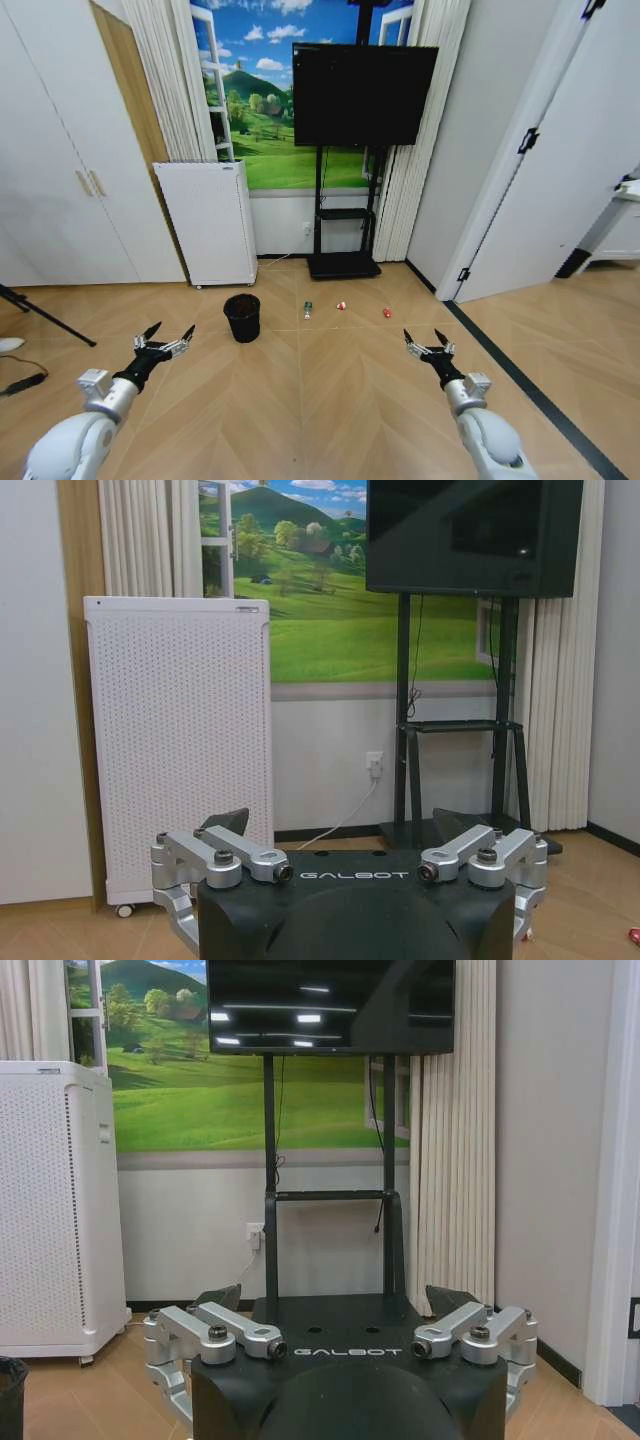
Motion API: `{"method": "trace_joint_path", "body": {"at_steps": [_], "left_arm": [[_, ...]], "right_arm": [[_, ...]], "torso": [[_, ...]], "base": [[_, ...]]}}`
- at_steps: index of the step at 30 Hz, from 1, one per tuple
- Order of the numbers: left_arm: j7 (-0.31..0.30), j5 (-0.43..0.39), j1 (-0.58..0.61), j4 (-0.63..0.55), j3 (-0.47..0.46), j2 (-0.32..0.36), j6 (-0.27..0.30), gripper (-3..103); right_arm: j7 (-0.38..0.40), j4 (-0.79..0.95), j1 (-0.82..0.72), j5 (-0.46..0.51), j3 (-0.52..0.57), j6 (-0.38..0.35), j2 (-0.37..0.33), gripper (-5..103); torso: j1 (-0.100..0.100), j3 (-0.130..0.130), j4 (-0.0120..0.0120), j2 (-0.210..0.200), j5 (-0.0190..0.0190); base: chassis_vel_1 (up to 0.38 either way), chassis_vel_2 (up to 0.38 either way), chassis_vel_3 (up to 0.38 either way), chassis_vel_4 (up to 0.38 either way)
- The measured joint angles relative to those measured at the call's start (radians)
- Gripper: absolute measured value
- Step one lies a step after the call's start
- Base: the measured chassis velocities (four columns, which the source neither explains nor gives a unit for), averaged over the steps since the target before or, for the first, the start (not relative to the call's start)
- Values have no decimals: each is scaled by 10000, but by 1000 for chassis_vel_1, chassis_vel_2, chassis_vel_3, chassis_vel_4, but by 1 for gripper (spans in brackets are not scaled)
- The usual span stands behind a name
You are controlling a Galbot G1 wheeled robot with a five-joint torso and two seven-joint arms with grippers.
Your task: Pick up the trash bin and place the garbage on the floor into it.
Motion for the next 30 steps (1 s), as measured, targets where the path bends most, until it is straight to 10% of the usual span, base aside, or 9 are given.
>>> {"method": "trace_joint_path", "body": {"at_steps": [30], "left_arm": [[0,5,14,30,-14,-110,7,100]], "right_arm": [[-455,-64,-179,-170,90,85,59,100]], "torso": [[0,0,4,2,0]], "base": [[-103,109,114,-106]]}}
